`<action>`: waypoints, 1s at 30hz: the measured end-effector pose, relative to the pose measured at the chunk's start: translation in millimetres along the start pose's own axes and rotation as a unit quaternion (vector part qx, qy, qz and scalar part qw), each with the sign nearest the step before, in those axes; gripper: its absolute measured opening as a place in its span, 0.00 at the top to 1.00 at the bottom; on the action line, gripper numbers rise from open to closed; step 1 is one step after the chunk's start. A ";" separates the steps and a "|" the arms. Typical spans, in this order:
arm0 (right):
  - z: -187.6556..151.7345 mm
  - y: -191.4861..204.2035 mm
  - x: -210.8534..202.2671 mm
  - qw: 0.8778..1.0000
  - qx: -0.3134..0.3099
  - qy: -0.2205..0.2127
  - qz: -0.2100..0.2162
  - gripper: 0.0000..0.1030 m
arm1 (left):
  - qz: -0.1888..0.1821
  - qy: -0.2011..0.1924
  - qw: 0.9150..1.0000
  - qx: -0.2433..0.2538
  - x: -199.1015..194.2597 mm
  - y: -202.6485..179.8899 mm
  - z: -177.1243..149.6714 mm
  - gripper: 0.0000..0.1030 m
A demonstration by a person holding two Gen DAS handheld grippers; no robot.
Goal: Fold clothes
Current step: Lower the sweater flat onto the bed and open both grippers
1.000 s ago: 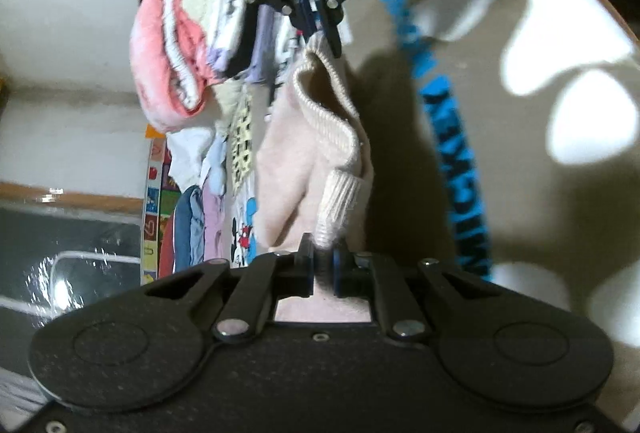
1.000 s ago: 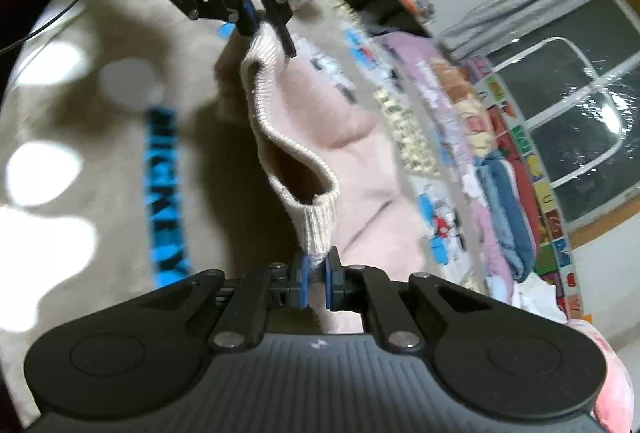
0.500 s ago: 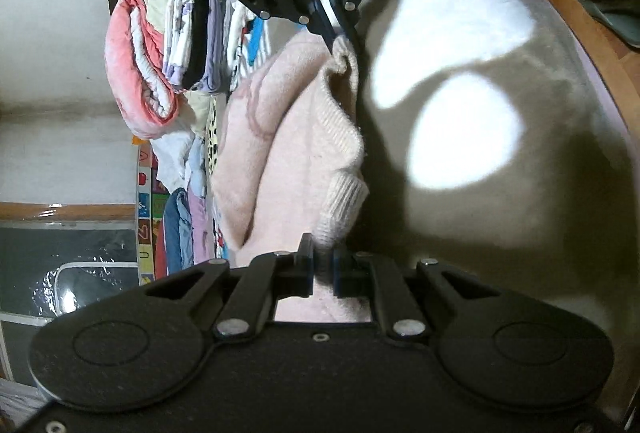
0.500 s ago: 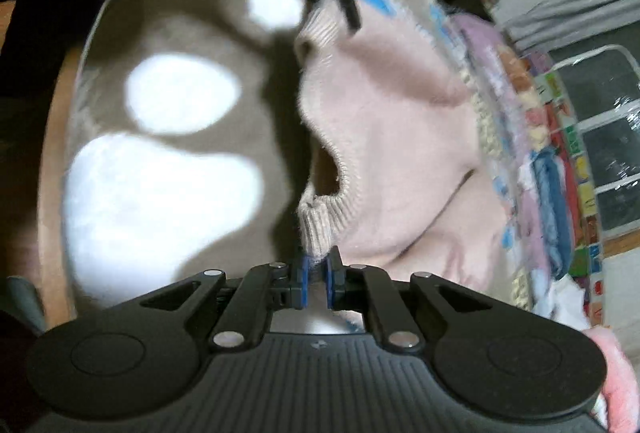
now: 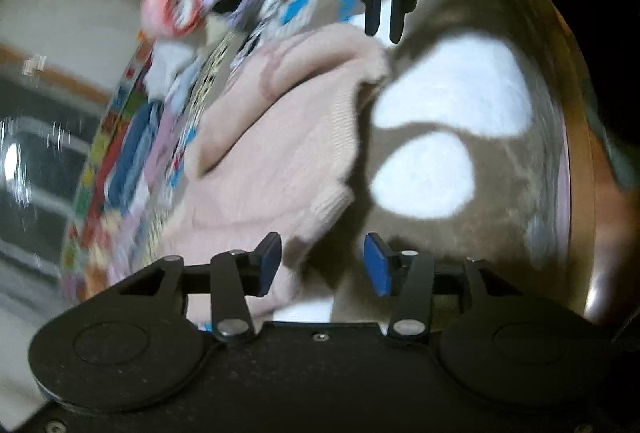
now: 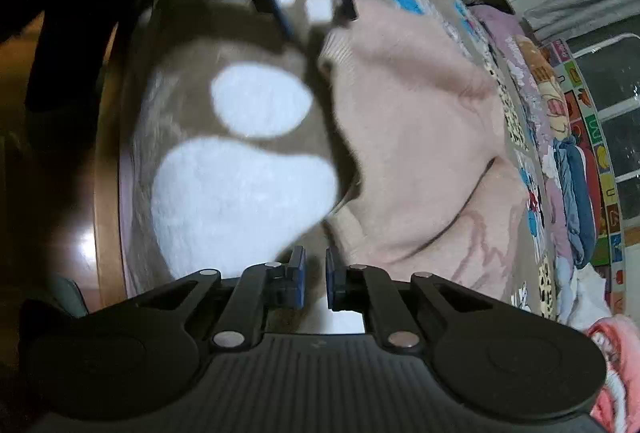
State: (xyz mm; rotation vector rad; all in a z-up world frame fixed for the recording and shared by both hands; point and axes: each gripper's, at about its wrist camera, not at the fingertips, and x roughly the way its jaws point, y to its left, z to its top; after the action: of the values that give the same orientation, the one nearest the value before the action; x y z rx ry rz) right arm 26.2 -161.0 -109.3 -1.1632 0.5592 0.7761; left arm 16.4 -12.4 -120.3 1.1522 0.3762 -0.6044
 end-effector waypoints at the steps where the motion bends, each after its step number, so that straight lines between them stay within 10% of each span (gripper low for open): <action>1: 0.5 -5.9 -4.8 1.000 0.014 -0.008 -0.005 0.89 | -0.002 0.002 1.000 -0.030 -1.1 5.9 2.0 0.55; 5: 2.7 -43.8 -26.3 0.990 0.123 -0.062 -0.038 0.88 | 0.029 -0.005 0.981 -0.189 -9.6 33.1 0.7 0.53; 7: 0.4 -70.0 -39.6 0.967 0.223 -0.112 -0.042 0.80 | 0.065 -0.010 0.953 -0.296 -12.6 51.2 -2.7 0.53; 8: -3.7 -82.8 -45.5 0.947 0.284 -0.144 -0.036 0.75 | 0.060 -0.020 0.923 -0.380 -14.0 64.9 -12.9 0.53; 11: -28.0 -109.0 -48.7 0.853 0.467 -0.234 0.013 0.69 | 0.009 -0.036 0.794 -0.606 -9.0 85.1 -54.9 0.52; 14: -59.7 -111.4 -28.0 0.743 0.602 -0.285 0.066 0.67 | -0.057 -0.042 0.614 -0.786 0.7 94.6 -102.5 0.51; 16: -78.4 -104.8 -6.4 0.688 0.659 -0.291 0.090 0.62 | -0.088 -0.051 0.531 -0.841 9.0 78.0 -121.3 0.51; 19: -102.4 -85.3 25.1 0.631 0.712 -0.284 0.119 0.50 | -0.129 -0.079 0.396 -0.906 19.6 52.0 -146.8 0.46; 23: -124.8 -56.2 53.0 0.599 0.740 -0.275 0.134 0.49 | -0.167 -0.099 0.263 -0.945 32.9 15.0 -156.6 0.44; 27: -140.6 -47.5 61.2 0.584 0.744 -0.292 0.143 0.50 | -0.155 -0.123 0.230 -0.953 41.3 6.8 -155.1 0.44; 30: -135.1 -56.0 54.1 0.599 0.725 -0.316 0.123 0.45 | -0.141 -0.145 0.206 -0.957 51.3 4.9 -156.5 0.43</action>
State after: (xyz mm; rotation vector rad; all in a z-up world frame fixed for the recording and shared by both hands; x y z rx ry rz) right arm 103.9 -286.8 -158.7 0.7458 0.5090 0.5967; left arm 63.8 121.4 -204.0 -1.5899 0.6018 -0.1782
